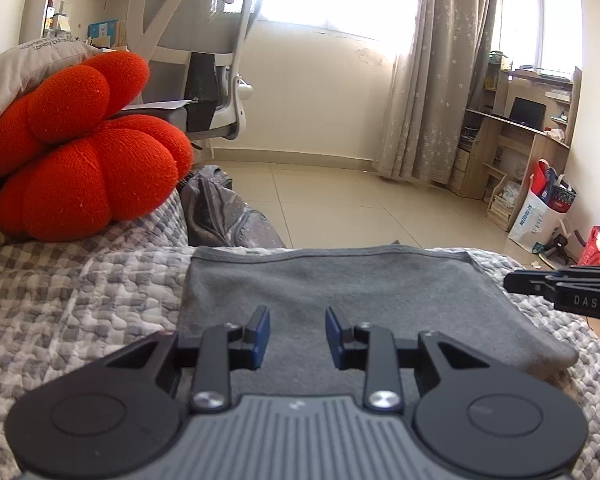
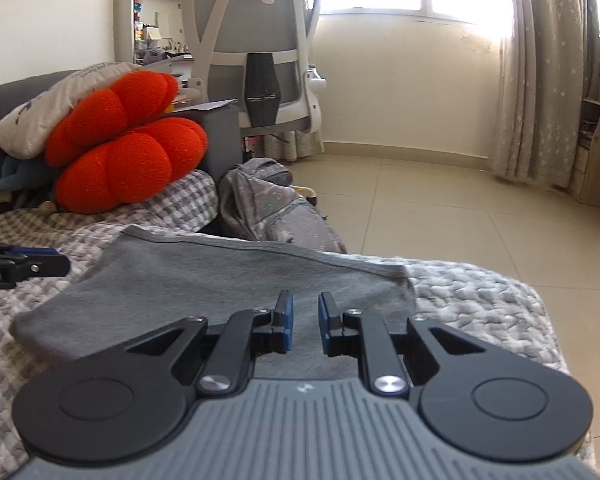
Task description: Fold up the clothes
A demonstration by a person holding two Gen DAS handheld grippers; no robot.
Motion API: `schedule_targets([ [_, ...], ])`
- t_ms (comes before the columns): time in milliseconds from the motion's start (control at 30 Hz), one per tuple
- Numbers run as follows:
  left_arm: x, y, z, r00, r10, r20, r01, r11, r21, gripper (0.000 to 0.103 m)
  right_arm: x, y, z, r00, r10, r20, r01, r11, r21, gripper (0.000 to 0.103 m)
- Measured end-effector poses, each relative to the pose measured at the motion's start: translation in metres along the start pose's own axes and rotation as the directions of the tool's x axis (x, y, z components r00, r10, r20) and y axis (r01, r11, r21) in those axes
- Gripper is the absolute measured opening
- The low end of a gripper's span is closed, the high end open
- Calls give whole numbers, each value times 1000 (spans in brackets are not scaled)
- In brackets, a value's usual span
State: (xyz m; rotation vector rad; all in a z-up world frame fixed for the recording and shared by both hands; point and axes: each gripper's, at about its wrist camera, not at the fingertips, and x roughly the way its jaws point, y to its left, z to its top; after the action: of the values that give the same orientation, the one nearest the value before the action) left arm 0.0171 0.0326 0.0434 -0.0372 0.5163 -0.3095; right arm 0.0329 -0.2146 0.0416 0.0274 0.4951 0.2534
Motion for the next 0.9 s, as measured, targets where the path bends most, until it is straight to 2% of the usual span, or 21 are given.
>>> schedule_targets([
  [33, 0, -8, -8, 1000, -21, 5, 21, 1000, 5, 31, -6, 9, -5, 999, 41, -2, -41, 999, 17, 19],
  [133, 9, -15, -25, 999, -42, -18, 41, 998, -53, 31, -15, 29, -17, 998, 63, 4, -64, 998, 28, 19],
  [233, 11, -24, -39, 998, -62, -14, 61, 996, -66, 31, -12, 48, -28, 993, 107, -45, -105, 994, 39, 19],
  [267, 12, -28, -43, 999, -45, -7, 45, 998, -36, 31, -10, 55, -32, 994, 89, -61, -89, 996, 7, 19],
  [367, 14, -29, -46, 1000, -24, -21, 23, 999, -34, 31, 0, 66, -42, 995, 48, -86, -52, 998, -39, 19],
  [467, 15, -24, -47, 999, -2, -34, 0, 998, -55, 31, 0, 58, -45, 994, 61, -85, -59, 998, 28, 19],
  [567, 11, -30, -46, 1000, 20, -21, -21, 999, -31, 31, -1, 61, -51, 997, 47, -65, -47, 999, 7, 18],
  [700, -4, -36, -48, 999, -49, 17, 50, 996, -69, 32, -2, 65, -53, 998, 30, -58, -30, 999, -12, 18],
  [833, 1, -50, -54, 1000, -16, -6, 16, 1000, -11, 32, -2, 58, -54, 997, 52, -53, -51, 998, 22, 18],
  [900, 8, -45, -53, 999, -15, -37, 13, 999, -46, 32, -2, 57, -54, 997, 58, -50, -57, 998, 30, 18],
])
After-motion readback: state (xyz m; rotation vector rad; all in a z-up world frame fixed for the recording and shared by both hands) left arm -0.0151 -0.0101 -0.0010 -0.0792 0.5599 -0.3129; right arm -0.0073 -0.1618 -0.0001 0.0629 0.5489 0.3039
